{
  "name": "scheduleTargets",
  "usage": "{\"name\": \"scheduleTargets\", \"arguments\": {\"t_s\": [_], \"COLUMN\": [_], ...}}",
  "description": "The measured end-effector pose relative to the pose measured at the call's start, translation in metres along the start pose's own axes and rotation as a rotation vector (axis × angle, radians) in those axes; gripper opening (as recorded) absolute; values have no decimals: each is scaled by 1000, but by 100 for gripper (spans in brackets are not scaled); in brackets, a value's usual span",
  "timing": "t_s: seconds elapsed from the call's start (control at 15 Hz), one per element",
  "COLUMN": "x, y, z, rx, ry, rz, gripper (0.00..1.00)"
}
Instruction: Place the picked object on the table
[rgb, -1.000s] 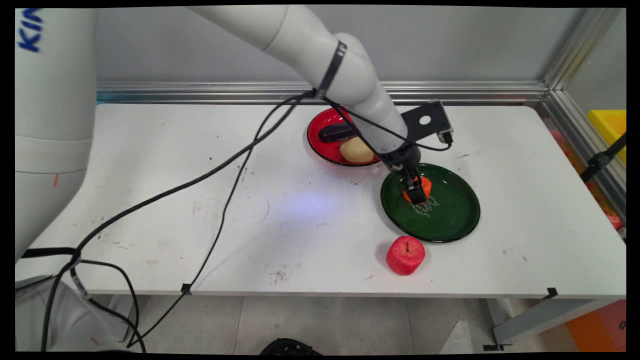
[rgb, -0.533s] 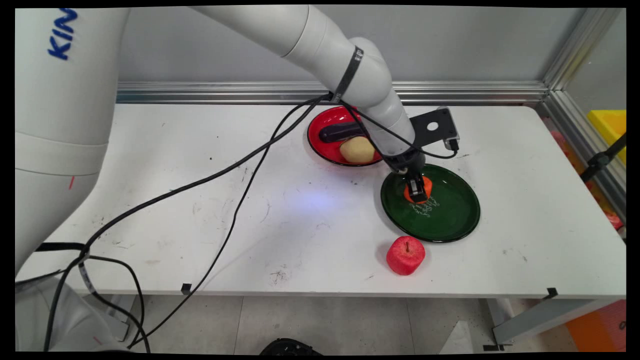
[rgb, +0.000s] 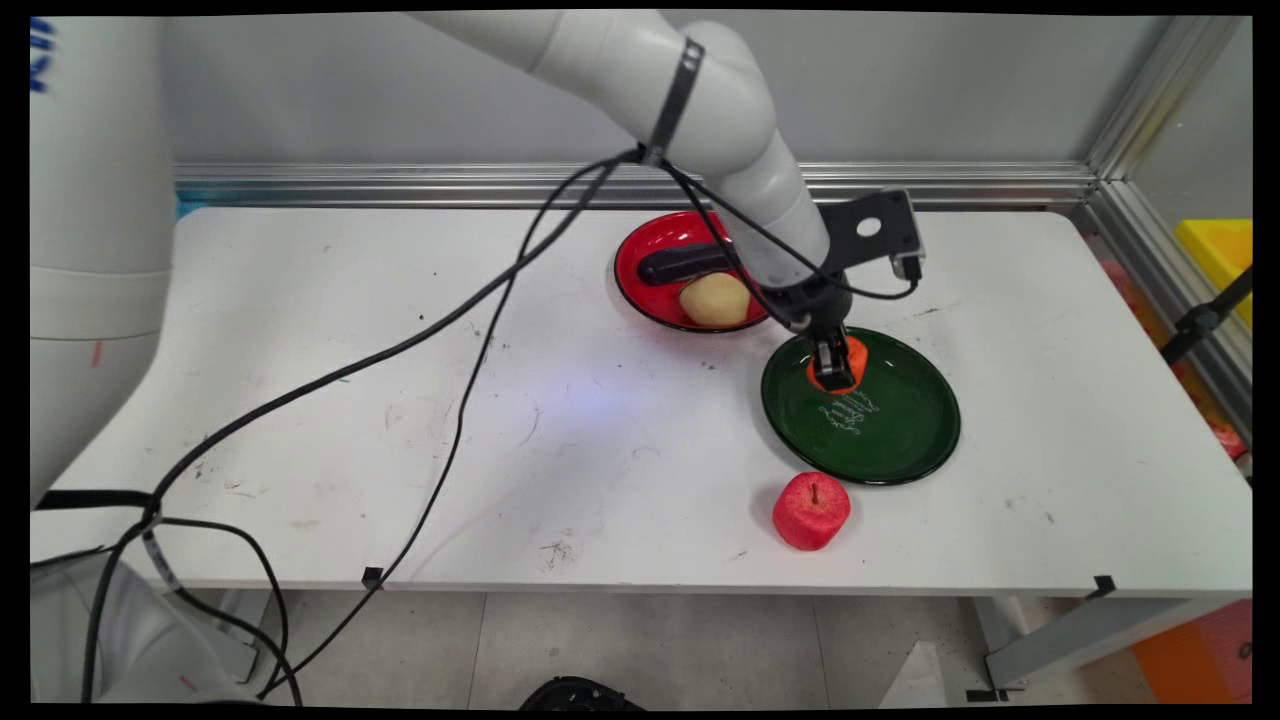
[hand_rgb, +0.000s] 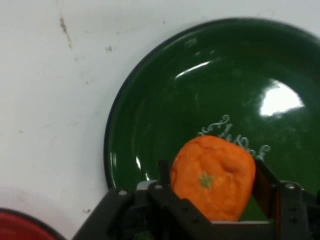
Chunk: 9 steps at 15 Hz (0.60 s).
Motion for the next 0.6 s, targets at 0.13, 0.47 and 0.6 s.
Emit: {"name": "scheduleTargets", "arguments": {"t_s": [0.13, 0.47, 0.6], "x": [-1, -22, -39], "y": [5, 17, 21], "z": [-22, -71, -90], "rx": [10, 29, 30], "ry": [15, 36, 41], "rz": [-3, -39, -65], "gripper": [0, 0, 0]}}
